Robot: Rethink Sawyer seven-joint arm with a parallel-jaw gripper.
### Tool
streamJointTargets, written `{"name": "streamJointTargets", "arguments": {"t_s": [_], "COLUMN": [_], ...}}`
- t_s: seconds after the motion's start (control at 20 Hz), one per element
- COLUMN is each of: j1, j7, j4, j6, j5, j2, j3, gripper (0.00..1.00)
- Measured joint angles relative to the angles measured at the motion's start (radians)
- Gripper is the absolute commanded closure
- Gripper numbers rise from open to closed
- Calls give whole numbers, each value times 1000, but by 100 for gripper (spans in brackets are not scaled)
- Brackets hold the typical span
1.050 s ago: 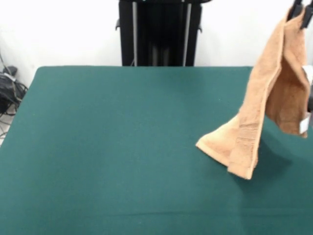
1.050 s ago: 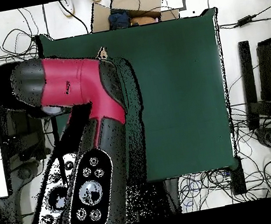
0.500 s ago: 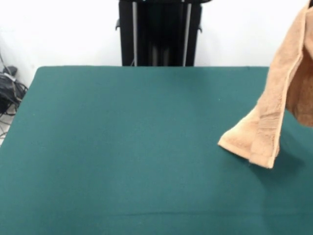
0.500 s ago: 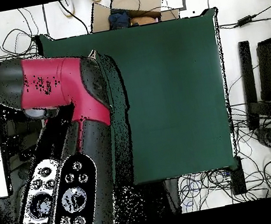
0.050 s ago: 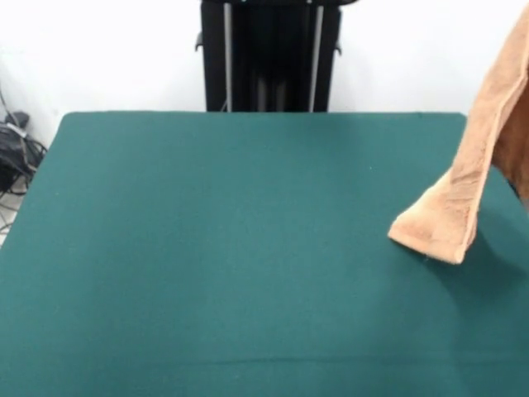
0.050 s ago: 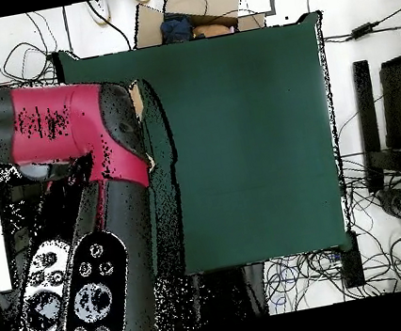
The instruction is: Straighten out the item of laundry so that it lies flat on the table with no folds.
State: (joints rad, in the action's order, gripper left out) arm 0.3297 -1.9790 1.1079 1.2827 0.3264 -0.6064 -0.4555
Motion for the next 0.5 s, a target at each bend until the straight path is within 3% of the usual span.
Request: {"name": "streamJointTargets", "arguments": {"t_s": [0.5], "j1": [31], "j7": [-95], "j4": [-107], "j6": [73], "j5": [-1], "j2": [27], "j3": [0], "gripper": [100]}}
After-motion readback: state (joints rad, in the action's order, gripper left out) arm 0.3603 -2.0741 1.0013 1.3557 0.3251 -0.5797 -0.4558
